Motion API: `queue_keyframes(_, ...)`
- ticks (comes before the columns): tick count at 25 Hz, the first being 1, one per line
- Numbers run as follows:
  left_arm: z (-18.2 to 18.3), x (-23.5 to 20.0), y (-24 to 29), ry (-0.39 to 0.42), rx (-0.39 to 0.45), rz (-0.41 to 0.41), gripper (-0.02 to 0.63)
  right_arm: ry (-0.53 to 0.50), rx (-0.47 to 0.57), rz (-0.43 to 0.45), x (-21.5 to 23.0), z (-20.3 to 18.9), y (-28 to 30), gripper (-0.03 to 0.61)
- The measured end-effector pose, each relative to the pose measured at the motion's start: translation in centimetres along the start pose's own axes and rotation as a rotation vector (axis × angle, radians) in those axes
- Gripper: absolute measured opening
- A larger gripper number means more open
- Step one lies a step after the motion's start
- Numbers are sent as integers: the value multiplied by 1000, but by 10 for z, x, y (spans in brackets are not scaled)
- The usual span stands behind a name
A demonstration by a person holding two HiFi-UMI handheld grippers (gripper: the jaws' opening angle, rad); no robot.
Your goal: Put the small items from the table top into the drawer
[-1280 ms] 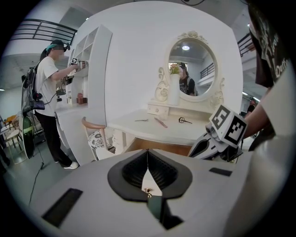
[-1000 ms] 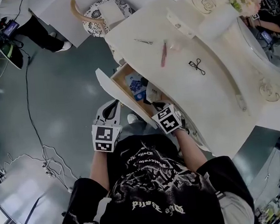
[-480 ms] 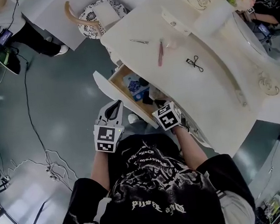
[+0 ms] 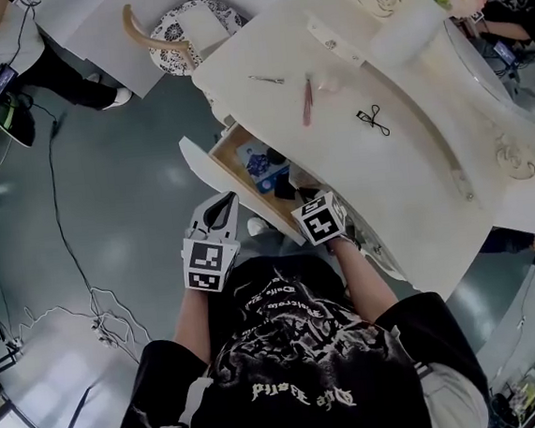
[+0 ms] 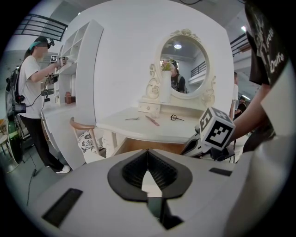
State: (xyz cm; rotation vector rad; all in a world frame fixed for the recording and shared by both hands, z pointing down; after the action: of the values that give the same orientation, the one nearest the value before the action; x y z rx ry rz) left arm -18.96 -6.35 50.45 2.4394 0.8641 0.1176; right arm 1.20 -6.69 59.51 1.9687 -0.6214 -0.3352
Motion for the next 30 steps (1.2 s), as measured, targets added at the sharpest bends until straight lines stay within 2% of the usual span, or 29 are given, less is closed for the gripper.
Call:
queue_keyframes(7, -5, 0, -3, 1, -11, -3, 17, 14, 6, -8, -2, 0, 1, 15)
queue_keyframes(9, -7, 0, -3, 2, -17, -2, 17, 22, 11, -7, -2, -1, 1, 34)
queue_keyframes(16, -11, 2, -1, 8, -26, -7, 15, 72, 17, 39, -6, -8, 5, 112)
queue_keyframes(25, -9, 3, -1, 4, -17, -12, 17, 100, 61, 86, -8, -8, -2, 152)
queue_keyframes(30, -9, 8, 0, 8, -12, -20, 15, 121, 109, 121, -12, -9, -13, 153)
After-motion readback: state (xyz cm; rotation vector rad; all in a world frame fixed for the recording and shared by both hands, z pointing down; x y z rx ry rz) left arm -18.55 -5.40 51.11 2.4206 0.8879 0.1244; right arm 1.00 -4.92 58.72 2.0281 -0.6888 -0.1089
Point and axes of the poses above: the fingertips, and each gripper's own axes: y forward along the fingers, x to its right, z out of its top, the point moved 7 cm from there along -y, backward along the fingers, and after that the axes turned 2 degrees about -y, right-handed, at the moved point
